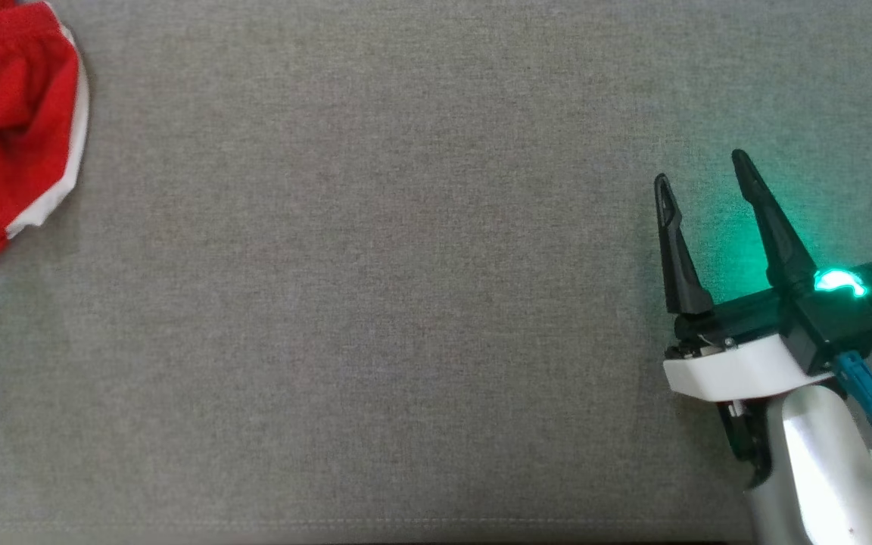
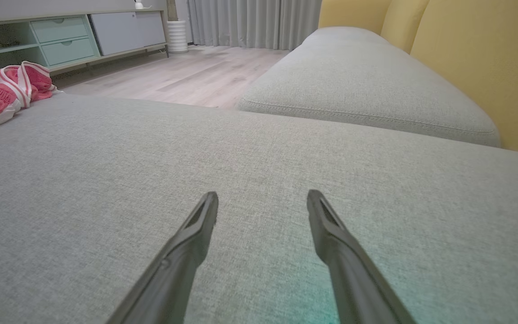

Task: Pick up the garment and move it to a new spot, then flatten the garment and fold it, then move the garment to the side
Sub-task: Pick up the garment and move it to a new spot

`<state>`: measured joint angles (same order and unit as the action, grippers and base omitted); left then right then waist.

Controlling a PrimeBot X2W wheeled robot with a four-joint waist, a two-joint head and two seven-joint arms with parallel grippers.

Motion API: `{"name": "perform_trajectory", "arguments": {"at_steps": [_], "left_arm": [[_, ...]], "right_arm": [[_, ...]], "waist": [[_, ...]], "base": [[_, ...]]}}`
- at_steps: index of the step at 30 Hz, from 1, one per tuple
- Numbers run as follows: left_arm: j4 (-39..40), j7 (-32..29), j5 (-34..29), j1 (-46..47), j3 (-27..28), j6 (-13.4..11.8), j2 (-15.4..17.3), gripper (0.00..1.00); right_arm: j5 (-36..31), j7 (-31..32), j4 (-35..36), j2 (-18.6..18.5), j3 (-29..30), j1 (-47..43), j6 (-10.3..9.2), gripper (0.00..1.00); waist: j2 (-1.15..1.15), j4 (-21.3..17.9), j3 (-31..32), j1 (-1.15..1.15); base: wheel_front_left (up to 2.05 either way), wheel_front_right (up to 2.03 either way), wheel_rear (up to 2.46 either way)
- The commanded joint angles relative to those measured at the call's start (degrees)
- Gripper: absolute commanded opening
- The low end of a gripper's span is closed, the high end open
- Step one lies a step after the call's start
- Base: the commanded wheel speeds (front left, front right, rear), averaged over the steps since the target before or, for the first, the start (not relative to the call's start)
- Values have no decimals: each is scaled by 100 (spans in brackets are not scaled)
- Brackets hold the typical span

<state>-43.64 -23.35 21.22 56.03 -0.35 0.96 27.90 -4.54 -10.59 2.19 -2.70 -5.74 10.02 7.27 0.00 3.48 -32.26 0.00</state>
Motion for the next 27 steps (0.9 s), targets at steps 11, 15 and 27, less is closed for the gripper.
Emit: {"name": "perform_trajectory", "arguments": {"at_steps": [11, 15, 27], "left_arm": [[-70, 461, -96, 380, -83, 185, 465, 0], [-53, 565, -210, 501, -272, 302, 513, 0], [950, 395, -324, 830, -1109, 592, 255, 0]], "right_arm": [[102, -111, -145, -18, -242, -32, 22, 100], [205, -179, -306, -18, -244, -80, 22, 100], [635, -368, -851, -18, -283, -255, 22, 100]], "waist": [[0, -14, 550, 0], [0, -102, 911, 0], [0, -814, 2165, 0]], "base": [[0, 0, 0], [0, 0, 0], [0, 0, 0]]}}
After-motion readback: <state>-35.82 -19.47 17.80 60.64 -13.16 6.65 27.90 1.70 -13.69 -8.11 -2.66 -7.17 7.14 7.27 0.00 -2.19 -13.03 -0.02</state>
